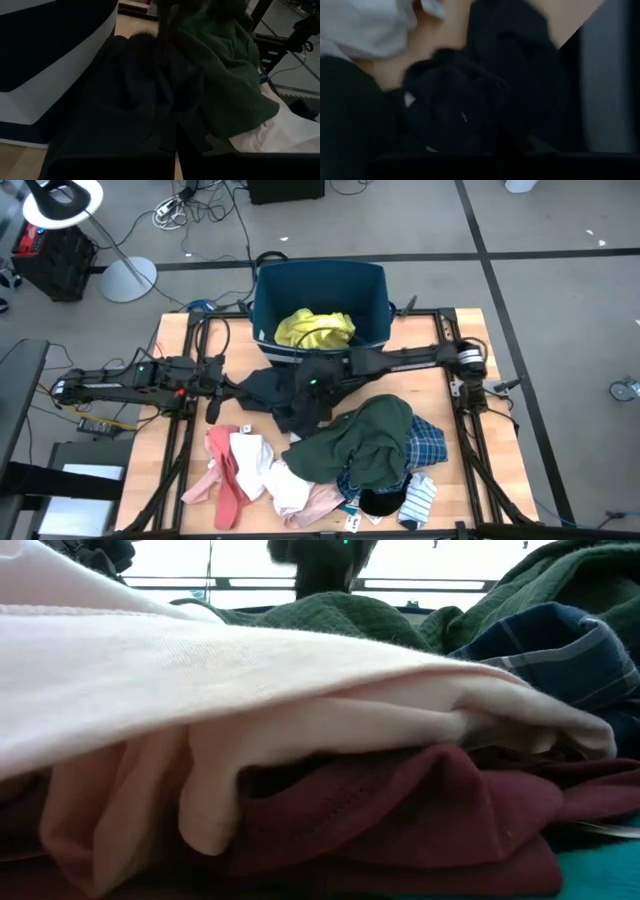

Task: Sort clothes
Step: Put the top black short into the blue laundry organizer

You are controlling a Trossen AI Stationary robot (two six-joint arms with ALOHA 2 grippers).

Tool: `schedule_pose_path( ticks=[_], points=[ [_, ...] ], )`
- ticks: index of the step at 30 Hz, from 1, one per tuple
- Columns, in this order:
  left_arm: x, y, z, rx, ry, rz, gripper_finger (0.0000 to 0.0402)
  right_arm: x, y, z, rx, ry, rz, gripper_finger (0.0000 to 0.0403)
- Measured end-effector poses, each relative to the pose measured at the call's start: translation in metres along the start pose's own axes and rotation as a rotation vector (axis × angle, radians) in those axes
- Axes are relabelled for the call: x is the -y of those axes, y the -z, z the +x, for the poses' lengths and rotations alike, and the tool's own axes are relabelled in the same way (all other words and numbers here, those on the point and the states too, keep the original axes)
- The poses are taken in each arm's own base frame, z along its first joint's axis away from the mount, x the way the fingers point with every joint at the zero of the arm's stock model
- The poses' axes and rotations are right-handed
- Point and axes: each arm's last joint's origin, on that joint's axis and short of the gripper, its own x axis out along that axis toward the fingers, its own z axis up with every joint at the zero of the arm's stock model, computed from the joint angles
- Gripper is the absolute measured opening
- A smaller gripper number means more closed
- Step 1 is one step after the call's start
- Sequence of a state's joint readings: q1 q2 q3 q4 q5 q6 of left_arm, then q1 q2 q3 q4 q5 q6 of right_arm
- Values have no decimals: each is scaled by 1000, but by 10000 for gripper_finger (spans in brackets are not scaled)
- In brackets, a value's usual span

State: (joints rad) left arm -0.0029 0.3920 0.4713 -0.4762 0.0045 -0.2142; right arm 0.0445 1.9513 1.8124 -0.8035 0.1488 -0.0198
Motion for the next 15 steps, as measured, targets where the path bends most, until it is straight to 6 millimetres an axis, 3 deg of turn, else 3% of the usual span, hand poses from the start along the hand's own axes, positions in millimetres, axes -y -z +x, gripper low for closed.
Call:
schedule_pose_path(
  ticks=[6,15],
  points=[
    [-2,3,0,-20,-58,1,11,7,-12,-84,199,98,27,2],
    [-2,3,0,-20,-64,1,11,40,-27,-169,508,168,93,1]
  ],
)
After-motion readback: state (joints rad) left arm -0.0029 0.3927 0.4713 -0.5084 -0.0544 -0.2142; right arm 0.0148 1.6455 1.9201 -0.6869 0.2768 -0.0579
